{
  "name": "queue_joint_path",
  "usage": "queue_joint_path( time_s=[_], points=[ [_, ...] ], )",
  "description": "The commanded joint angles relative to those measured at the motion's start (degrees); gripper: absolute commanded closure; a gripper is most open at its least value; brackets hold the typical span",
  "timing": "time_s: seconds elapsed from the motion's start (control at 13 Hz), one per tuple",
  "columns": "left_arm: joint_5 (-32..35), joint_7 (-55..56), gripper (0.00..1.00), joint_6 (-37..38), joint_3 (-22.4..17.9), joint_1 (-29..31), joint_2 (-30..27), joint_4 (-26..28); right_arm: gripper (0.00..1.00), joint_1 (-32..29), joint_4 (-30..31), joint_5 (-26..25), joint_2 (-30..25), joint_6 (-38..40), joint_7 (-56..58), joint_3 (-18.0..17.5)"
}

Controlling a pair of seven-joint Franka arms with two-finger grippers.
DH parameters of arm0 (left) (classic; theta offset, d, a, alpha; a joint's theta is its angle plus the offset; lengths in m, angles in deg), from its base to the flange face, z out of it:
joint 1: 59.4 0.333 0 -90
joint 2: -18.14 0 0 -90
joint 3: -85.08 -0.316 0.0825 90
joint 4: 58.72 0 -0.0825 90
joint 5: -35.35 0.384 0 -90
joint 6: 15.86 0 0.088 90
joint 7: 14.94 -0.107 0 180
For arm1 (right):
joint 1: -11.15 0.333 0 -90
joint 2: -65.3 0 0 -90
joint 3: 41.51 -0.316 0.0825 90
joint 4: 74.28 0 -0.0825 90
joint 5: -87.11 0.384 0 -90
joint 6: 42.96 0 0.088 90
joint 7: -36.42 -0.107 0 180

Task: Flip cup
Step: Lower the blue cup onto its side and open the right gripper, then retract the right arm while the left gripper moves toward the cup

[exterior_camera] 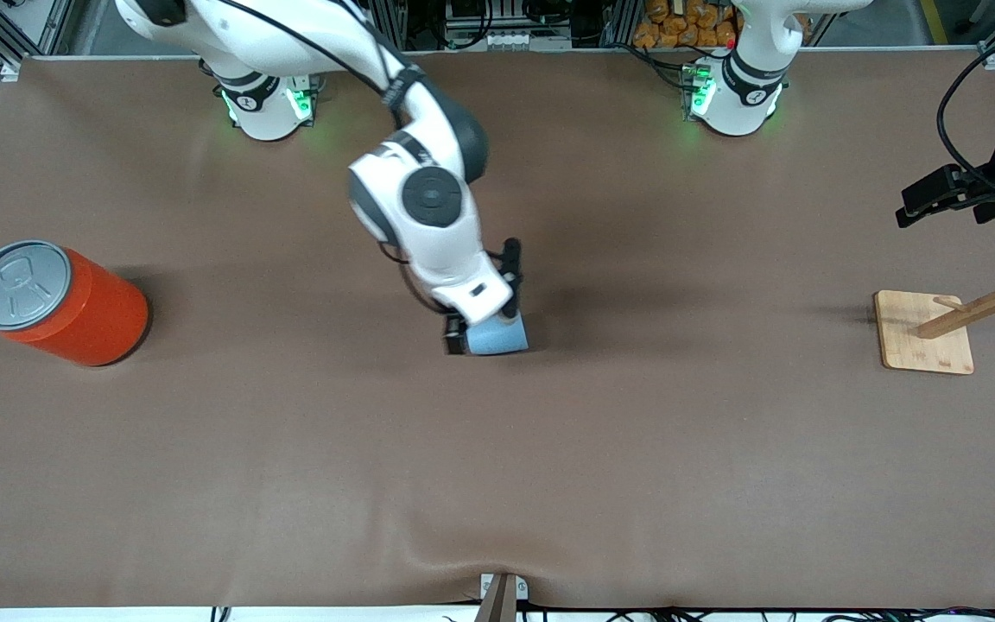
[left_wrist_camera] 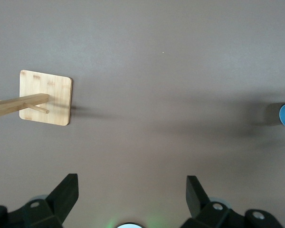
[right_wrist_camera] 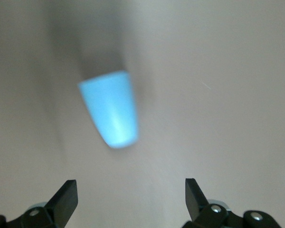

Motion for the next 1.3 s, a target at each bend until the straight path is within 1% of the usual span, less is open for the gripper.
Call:
queue_joint_path(
  time_s=[0.0,0.23,0.38,0.54,0.69,0.84,0.92,1.07,1.23],
  points=[
    [-0.8,0.0,0.00,0.7,0.5,0.0,0.2,-0.6,0.00,-8.1,1.8,-0.4,-5.1,4.1,-5.5,-1.0],
    [-3.9,-0.3,0.00,1.5,1.1,-0.5,1.6,-0.6,0.00,-15.6,2.0,-0.4,-8.1,6.1,-13.9,-0.9],
    [-7.7,-0.3,0.00,1.6,2.2,-0.7,4.9,-0.3,0.00,-21.1,2.2,-0.9,-10.6,9.3,-16.9,-0.7],
    [-12.9,0.1,0.00,1.4,3.7,-0.9,8.4,-0.4,0.00,-27.1,2.2,-0.8,-13.5,13.0,-19.3,-0.8],
    [-17.7,-1.6,0.00,-0.8,4.6,-2.1,12.8,-0.3,0.00,-29.2,2.1,-0.8,-16.4,16.9,-21.3,0.6],
    [-21.5,-1.7,0.00,-3.9,6.0,-2.5,16.4,-0.2,0.00,-28.6,2.4,-0.6,-20.4,19.7,-21.9,5.7],
    [-23.7,-1.8,0.00,-5.8,6.7,-2.4,17.9,0.3,0.00,-28.5,2.4,-0.6,-21.9,21.1,-23.0,6.7],
    [-29.6,-2.5,0.00,-10.7,7.1,-2.8,20.1,2.3,0.00,-29.9,2.4,-0.6,-24.1,25.1,-27.0,7.0],
    [-34.9,-2.5,0.00,-17.2,7.9,-4.3,21.5,4.6,0.00,-32.9,2.4,-0.3,-26.3,28.1,-27.6,6.5]
  ],
)
